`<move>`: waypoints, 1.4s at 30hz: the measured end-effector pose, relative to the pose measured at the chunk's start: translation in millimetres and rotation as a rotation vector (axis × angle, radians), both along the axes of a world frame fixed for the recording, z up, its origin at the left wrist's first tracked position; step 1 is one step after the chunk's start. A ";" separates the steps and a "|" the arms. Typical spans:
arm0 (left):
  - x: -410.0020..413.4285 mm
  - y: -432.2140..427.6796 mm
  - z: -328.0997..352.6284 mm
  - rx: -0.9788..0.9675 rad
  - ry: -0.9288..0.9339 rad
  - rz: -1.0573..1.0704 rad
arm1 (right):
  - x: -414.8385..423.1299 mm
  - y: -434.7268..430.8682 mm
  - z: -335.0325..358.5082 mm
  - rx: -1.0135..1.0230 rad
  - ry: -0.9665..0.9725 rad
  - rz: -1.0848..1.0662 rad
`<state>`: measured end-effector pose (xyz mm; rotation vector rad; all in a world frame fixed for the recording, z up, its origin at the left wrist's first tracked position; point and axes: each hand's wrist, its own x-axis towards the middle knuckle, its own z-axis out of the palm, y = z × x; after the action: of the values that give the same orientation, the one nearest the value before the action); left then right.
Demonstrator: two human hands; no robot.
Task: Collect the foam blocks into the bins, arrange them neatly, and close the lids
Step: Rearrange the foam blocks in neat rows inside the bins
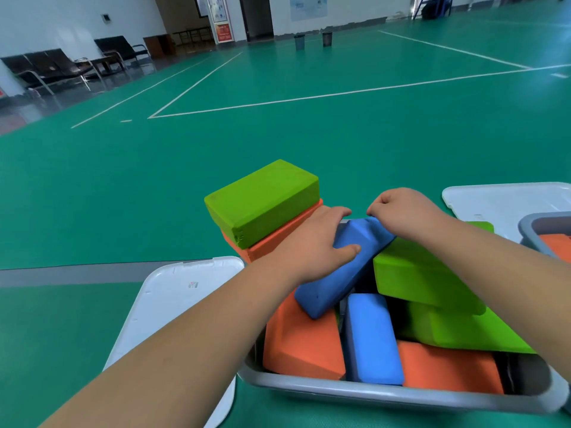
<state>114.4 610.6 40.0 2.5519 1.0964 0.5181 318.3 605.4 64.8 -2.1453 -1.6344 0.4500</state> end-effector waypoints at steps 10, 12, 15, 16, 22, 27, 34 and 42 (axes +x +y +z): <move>26.0 1.7 -15.2 -0.040 0.116 0.054 | 17.9 -4.7 -7.7 -0.172 0.071 -0.063; 26.5 4.0 -13.3 -0.018 0.139 0.097 | 18.6 -5.4 -8.1 -0.169 0.086 -0.076; 25.3 5.1 -11.1 0.024 0.094 0.150 | 17.5 -6.9 -9.3 -0.170 0.073 -0.085; 24.4 5.9 -10.2 0.030 0.067 0.171 | 16.7 -6.7 -9.5 -0.177 0.047 -0.083; 17.4 7.6 16.9 0.053 -0.224 0.353 | 14.6 -3.2 -10.3 -0.139 0.080 -0.136; 8.6 8.2 49.7 0.096 -0.543 0.481 | 9.1 4.0 -12.8 -0.049 0.324 -0.239; -8.5 22.2 79.0 -0.022 -0.988 0.637 | -9.6 -3.6 5.7 0.138 0.508 -0.138; -50.2 32.2 80.1 -0.241 -1.003 0.789 | -37.4 13.7 21.7 0.380 0.806 -0.040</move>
<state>64.2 642.9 120.1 1.2173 1.5105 1.4997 280.9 619.2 86.5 -1.4281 -1.0955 0.7876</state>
